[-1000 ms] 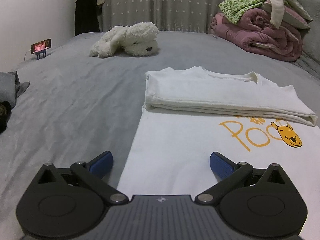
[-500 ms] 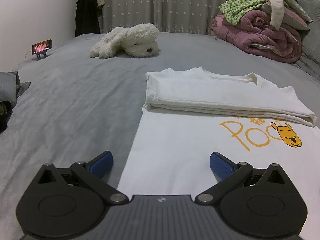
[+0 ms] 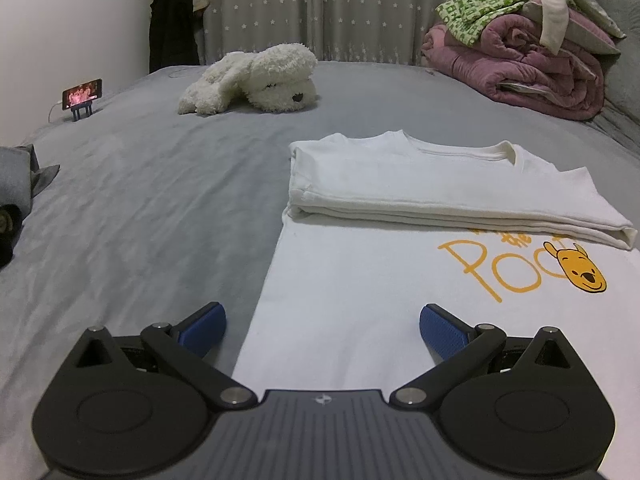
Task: Fold clothes
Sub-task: 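Move both open grippers back over the shirt toward its printed hem, then lower both open grippers onto the hem edge of the white shirt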
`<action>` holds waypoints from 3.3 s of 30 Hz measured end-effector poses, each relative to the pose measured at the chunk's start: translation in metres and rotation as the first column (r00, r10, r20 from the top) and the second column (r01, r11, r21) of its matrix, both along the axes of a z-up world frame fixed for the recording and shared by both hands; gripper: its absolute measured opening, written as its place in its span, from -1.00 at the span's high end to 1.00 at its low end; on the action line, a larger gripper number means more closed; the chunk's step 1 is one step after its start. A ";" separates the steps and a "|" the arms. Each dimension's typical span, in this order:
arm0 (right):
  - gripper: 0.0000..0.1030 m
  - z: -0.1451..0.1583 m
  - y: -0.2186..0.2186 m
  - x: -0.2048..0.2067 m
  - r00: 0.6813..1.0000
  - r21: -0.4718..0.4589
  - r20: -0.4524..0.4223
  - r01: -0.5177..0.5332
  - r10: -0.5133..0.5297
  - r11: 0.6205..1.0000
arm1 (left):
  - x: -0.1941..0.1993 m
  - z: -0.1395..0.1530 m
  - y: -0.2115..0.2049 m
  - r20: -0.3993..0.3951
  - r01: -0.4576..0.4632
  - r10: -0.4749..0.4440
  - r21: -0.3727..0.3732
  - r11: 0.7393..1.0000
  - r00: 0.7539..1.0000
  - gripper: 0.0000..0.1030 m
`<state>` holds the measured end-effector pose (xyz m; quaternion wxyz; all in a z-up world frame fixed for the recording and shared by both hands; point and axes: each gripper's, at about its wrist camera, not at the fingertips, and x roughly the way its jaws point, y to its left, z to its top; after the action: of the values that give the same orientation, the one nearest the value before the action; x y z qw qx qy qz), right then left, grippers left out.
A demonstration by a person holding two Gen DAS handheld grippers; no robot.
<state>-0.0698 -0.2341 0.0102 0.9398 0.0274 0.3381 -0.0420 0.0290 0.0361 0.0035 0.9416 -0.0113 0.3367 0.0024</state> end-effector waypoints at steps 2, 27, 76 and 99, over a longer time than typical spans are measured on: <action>-1.00 0.000 0.000 0.000 1.000 0.000 0.000 0.000 0.000 1.000 | 0.000 0.000 0.000 0.000 0.000 0.000 -0.003 1.000 1.000 -1.00; -1.00 -0.001 0.002 0.001 1.000 -0.012 -0.001 0.001 -0.001 1.000 | -0.002 0.001 0.003 0.005 -0.001 0.001 -0.017 1.000 1.000 -1.00; -1.00 0.035 -0.082 -0.103 0.999 0.288 -0.039 0.030 -0.020 0.957 | -0.179 0.035 0.082 -0.045 -0.084 0.075 -0.236 0.968 0.996 -0.82; -0.19 0.022 -0.090 -0.143 0.994 0.465 -0.099 -0.001 0.053 0.885 | -0.190 0.028 0.085 -0.126 -0.043 0.010 -0.266 0.963 0.992 0.54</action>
<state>-0.2123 -0.3244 0.0320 0.8866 0.2443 0.3894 0.0518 -0.1613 0.1213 0.0317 0.9087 -0.1428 0.3912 -0.0300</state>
